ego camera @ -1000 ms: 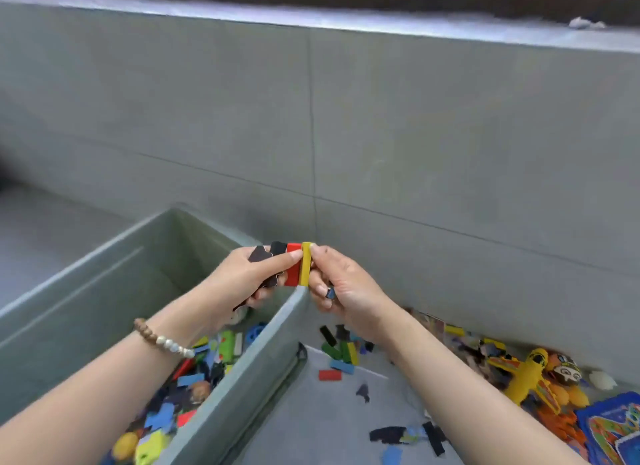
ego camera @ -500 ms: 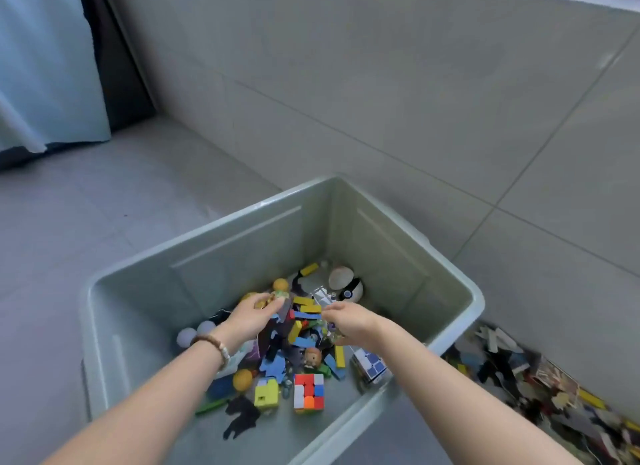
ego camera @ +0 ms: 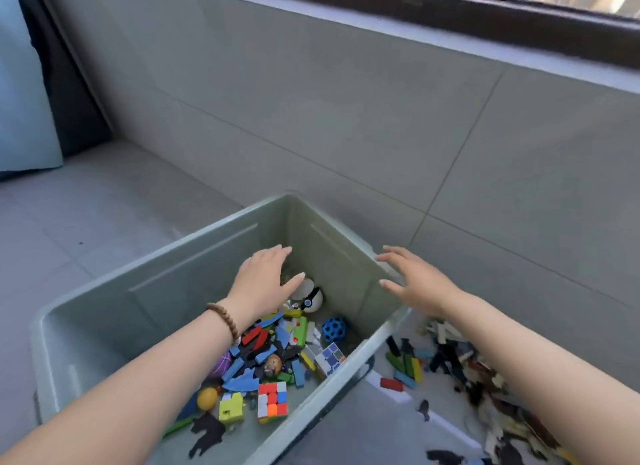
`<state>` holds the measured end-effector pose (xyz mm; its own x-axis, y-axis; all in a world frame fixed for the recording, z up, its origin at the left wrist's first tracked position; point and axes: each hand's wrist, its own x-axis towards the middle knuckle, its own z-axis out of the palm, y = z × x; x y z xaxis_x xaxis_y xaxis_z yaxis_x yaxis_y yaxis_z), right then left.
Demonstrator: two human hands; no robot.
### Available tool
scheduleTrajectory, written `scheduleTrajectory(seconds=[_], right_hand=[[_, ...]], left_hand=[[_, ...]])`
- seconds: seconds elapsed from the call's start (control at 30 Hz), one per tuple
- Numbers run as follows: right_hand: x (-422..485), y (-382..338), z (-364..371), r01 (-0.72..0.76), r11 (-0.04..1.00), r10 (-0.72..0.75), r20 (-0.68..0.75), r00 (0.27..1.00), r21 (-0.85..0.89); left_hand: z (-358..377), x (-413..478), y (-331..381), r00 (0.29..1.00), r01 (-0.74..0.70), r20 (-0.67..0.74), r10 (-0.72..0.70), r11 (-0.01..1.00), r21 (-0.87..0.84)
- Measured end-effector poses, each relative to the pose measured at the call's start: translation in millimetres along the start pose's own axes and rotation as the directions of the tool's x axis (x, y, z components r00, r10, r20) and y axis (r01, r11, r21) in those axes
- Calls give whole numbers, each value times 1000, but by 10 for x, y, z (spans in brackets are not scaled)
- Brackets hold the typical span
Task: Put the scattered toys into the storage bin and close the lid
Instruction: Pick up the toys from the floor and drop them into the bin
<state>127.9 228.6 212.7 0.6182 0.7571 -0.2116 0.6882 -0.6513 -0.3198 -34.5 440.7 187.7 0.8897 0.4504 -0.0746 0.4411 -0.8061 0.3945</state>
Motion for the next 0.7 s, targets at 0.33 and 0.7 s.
scheduleTrajectory(seconds=[0.33,0.7], right_hand=[[-1125,1705,119,-336,925,330,66,942,176],[-1338,2456,1788,-457,750,404,215,889,479]], left_hand=[[928,128,1863,920,-391,-6,391,917,-76],[2806,22,1626,828,-328,514,222,936,124]])
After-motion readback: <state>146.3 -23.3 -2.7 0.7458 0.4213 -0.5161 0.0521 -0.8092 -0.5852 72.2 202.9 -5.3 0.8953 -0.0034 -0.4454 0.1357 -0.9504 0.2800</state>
